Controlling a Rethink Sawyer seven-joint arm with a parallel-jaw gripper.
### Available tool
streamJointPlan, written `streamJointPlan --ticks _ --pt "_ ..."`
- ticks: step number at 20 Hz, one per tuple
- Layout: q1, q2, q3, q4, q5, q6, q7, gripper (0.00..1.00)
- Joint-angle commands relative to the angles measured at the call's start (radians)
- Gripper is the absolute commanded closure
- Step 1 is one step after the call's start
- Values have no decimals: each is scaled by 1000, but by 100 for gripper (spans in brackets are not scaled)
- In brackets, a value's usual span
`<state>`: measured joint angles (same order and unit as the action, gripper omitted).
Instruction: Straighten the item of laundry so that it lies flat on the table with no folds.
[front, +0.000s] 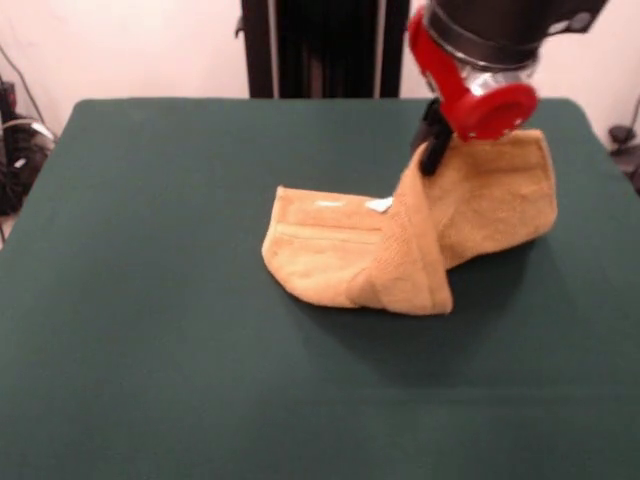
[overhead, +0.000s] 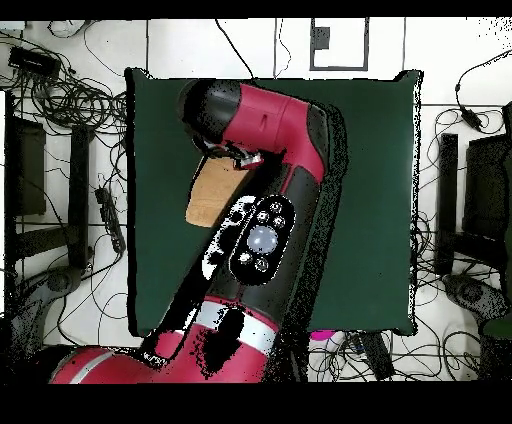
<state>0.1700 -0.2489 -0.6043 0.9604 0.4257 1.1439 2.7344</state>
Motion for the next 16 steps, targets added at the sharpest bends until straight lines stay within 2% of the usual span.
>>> streamJointPlan --ticks 1,4,6,8,9,12,16 --pt "-22 23 246 154 -61 -137 -250 100" --pt "-22 58 265 125 -74 -262 -165 100" --pt "0 91 243 102 -98 -382 -45 100" --pt "36 143 183 49 -121 -429 76 100" --pt "58 163 143 23 -123 -392 136 100" --pt "126 169 26 -16 -119 -176 282 100" --pt "191 114 -20 28 -73 -55 364 100"
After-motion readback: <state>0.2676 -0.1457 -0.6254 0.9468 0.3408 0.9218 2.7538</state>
